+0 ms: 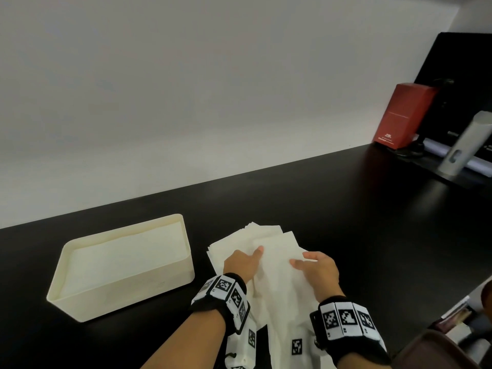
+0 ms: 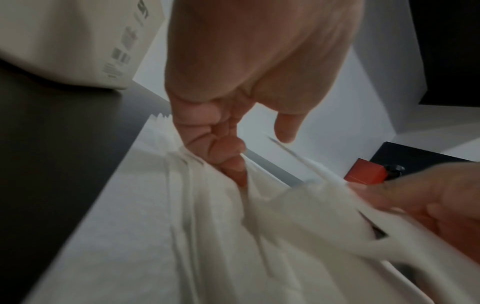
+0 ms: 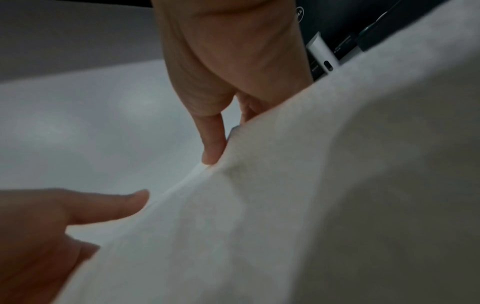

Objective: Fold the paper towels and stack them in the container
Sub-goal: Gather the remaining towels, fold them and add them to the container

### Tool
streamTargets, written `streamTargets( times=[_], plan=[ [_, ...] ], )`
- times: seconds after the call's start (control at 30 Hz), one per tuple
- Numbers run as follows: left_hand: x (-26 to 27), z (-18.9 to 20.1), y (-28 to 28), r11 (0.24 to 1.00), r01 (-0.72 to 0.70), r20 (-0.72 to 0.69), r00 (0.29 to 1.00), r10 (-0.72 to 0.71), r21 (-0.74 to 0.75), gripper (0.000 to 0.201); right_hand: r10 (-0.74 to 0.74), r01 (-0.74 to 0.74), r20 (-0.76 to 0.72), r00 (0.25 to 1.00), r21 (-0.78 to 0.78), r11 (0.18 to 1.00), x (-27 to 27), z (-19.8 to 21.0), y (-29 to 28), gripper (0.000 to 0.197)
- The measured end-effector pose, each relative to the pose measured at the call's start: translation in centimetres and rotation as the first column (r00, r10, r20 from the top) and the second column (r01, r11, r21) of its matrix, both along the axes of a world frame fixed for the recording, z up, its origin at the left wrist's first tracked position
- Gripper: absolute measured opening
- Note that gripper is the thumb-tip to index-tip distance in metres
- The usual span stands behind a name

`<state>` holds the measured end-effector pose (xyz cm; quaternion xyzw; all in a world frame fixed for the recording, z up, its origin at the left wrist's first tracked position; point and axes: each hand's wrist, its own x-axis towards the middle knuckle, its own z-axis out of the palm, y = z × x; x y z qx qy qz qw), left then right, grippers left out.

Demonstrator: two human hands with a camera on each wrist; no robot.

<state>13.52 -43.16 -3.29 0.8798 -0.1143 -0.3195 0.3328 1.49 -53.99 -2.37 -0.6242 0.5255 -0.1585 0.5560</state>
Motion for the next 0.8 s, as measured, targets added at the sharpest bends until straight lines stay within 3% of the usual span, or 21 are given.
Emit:
streamTargets(
  times=[0.17,0.23,0.3,0.37,0.6,0.73,0.8],
  plan=[
    [0.1,-0.5,-0.3,0.996,-0.080,-0.028,0.996,0.079,-0.034,0.068,0.042,-0.044,0.062,0.997,0.036,0.998,1.5,0.3,0.0,0.011],
    [0.3,-0.8,-0.2,0.998,-0.052,-0.018,0.999,0.051,-0.039,0.051,0.067,-0.070,0.100,0.993,0.027,0.997,1.3,0.7,0.0,0.003],
    [0.2,-0.9,-0.1,1.000,0.010,0.019,1.000,-0.010,-0.007,0.022,0.055,-0.059,0.130,0.990,0.026,0.998,1.0,0.9,-0.1,0.004],
    [0.2,-0.9,-0.1,0.999,0.048,0.028,0.998,-0.048,0.022,0.010,0.027,-0.030,0.143,0.989,0.021,0.999,0.8,1.0,-0.3,0.004],
    [-0.3,0.1,1.4,0.964,0.265,-0.124,0.958,-0.260,0.021,0.019,0.007,-0.024,0.148,0.989,0.117,0.993,-0.3,0.8,-0.4,0.005],
    [-0.8,0.2,3.0,0.977,0.215,-0.281,0.937,-0.209,-0.011,0.008,0.040,-0.042,0.023,0.999,0.127,0.991,0.1,-0.3,0.3,0.009],
    [-1.1,0.0,3.5,0.984,0.178,-0.305,0.936,-0.174,-0.015,0.009,0.118,-0.107,-0.114,0.987,0.097,0.990,0.1,-0.5,1.0,0.037]
  ],
)
